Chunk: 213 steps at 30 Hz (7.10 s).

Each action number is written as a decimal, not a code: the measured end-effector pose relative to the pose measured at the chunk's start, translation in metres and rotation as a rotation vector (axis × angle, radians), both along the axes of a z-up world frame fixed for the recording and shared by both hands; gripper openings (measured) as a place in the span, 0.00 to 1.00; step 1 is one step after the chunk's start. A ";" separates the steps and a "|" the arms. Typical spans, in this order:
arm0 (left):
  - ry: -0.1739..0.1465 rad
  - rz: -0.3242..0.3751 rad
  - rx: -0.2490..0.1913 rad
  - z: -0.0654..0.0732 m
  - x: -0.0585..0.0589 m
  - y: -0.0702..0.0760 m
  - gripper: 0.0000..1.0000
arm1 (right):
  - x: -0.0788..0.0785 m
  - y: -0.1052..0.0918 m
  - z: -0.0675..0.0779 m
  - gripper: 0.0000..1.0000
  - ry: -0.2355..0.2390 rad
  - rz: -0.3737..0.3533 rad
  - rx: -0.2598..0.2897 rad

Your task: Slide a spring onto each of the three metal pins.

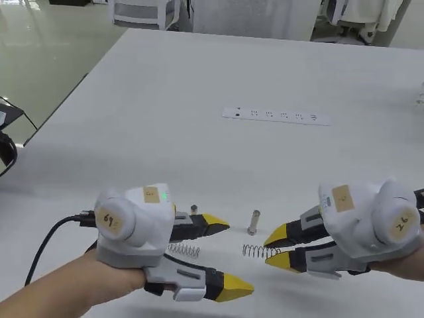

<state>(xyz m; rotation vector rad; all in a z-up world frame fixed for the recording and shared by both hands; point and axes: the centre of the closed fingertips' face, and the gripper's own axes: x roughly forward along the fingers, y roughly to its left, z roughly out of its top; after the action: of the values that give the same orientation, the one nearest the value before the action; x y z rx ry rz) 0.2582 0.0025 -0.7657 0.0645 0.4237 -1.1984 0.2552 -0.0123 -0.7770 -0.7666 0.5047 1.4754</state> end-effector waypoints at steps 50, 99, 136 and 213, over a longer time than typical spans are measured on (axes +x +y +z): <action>0.033 -0.062 -0.073 0.005 -0.011 -0.021 0.02 | -0.013 -0.001 0.007 0.09 0.021 0.004 0.036; 0.040 -0.087 -0.044 0.000 -0.015 -0.018 0.01 | -0.014 0.002 0.037 0.07 -0.001 -0.010 0.106; 0.019 -0.110 -0.042 0.004 -0.022 -0.023 0.02 | -0.025 0.025 0.057 0.08 0.022 -0.035 0.265; -0.013 0.295 0.028 0.000 0.004 0.106 0.98 | 0.008 0.010 0.036 0.08 -0.094 -0.146 0.192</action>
<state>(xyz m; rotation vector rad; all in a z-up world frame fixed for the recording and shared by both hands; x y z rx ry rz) 0.2619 0.1083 -0.7661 0.0328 0.4223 -0.9017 0.2634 -0.0025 -0.7406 -0.6302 0.3353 1.3239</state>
